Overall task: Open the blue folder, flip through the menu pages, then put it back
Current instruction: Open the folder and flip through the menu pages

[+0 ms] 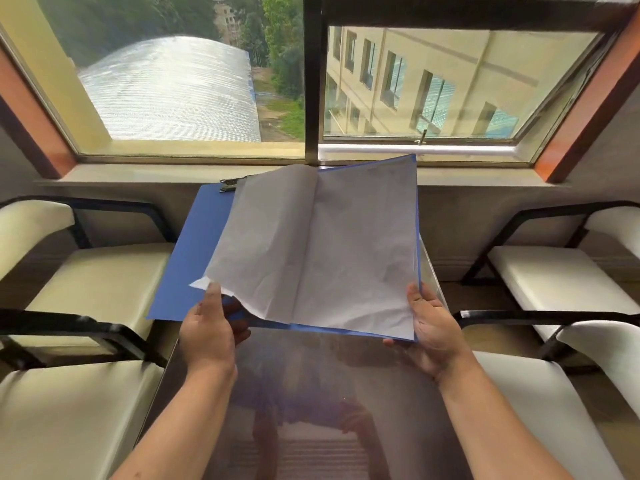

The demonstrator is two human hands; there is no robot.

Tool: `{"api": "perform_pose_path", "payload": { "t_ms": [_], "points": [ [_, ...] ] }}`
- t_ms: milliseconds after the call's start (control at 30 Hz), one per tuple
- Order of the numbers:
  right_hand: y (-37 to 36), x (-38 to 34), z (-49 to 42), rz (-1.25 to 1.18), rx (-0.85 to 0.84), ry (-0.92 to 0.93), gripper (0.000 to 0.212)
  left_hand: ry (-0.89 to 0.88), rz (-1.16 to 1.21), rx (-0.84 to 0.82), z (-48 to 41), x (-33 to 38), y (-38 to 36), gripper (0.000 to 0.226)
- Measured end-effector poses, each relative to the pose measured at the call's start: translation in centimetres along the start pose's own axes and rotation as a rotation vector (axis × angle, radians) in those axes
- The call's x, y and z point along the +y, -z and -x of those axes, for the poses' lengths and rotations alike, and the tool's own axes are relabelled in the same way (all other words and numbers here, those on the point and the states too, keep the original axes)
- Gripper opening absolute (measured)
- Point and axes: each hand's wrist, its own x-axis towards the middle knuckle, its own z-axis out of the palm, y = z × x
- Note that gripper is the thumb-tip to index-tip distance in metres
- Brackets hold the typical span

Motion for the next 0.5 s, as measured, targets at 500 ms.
{"api": "perform_pose_path", "payload": {
  "t_ms": [500],
  "points": [
    [0.1,-0.3,-0.2,-0.001,-0.011,-0.002,0.035,-0.202,-0.462,0.208,-0.2,0.7,0.7,0.027]
  ]
}}
